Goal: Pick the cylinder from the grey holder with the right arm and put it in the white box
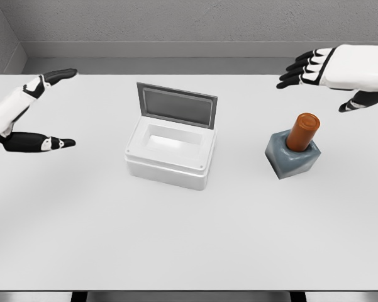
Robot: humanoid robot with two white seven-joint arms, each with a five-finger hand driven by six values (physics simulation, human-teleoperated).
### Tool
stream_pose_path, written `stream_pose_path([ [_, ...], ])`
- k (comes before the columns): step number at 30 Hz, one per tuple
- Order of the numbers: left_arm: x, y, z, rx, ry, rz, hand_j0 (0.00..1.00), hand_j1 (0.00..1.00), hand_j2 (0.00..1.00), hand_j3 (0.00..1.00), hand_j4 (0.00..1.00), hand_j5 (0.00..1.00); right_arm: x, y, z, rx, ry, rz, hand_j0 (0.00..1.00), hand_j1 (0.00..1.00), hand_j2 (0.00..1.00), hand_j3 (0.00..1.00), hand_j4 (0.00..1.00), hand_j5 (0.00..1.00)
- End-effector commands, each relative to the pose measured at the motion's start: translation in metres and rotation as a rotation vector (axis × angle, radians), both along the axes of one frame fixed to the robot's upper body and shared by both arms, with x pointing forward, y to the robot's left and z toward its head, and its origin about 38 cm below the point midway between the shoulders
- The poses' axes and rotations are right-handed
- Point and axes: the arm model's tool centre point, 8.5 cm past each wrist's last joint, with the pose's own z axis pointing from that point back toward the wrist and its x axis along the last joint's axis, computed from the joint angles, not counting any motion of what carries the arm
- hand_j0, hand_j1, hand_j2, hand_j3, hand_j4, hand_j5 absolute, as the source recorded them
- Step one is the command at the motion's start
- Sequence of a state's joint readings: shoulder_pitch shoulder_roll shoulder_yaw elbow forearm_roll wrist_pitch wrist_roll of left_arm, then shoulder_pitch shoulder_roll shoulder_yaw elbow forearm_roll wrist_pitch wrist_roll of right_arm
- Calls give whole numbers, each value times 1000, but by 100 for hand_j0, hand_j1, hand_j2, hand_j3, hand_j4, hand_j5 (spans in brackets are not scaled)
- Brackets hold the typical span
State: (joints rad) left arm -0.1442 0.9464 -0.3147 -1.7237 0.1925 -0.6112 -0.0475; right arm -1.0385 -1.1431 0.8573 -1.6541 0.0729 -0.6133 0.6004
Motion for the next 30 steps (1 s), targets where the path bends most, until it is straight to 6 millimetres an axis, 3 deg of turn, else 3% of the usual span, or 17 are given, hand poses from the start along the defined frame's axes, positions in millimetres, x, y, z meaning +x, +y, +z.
stream_pose_path([
  [1,1,-1,-17,-145,113,-3,100,100,100,100,100,100,4,-1,-6,-63,-18,-15,100,100,100,100,100,100],
  [3,7,-5,-15,-307,168,-19,100,100,100,100,100,100,10,6,-17,-132,-42,-7,100,100,100,100,100,100],
  [8,48,-30,-27,-523,522,80,100,100,100,100,100,100,12,8,-37,-213,-34,-3,100,100,100,100,100,100],
  [14,65,-49,-44,-532,591,92,100,100,100,100,100,100,12,15,-59,-258,1,19,100,100,100,100,100,100],
  [22,91,-43,-54,-542,697,183,100,100,100,100,100,100,14,31,-77,-290,14,60,100,100,100,100,100,100],
  [30,111,-55,-64,-584,728,195,100,100,100,100,100,100,27,23,-92,-320,38,20,100,100,100,100,100,100],
])
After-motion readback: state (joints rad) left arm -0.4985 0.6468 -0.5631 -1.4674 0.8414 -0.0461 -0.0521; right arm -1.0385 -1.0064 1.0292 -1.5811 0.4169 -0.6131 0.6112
